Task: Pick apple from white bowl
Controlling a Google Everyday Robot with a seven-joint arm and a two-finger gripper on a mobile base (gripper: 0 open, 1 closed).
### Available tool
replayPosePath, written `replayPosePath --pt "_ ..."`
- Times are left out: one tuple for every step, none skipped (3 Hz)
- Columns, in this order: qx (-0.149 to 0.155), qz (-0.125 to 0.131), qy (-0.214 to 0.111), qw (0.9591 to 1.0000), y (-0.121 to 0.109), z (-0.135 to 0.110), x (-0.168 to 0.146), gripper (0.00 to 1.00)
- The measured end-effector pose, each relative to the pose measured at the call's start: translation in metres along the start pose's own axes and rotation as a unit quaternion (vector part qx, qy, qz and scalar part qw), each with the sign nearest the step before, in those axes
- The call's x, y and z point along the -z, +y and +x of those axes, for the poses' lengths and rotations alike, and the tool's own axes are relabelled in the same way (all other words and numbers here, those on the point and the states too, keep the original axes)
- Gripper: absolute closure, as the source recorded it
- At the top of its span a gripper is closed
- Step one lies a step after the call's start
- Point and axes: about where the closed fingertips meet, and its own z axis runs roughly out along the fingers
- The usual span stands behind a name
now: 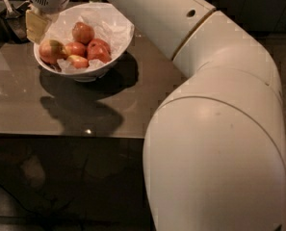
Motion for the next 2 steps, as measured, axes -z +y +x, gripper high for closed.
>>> replayPosePath --pt "0.0 0.0 0.0 1.0 0.0001 0.0 -0.0002 0.0" --pt "0.0 0.0 0.0 1.0 0.0001 0.0 -0.0002 0.0"
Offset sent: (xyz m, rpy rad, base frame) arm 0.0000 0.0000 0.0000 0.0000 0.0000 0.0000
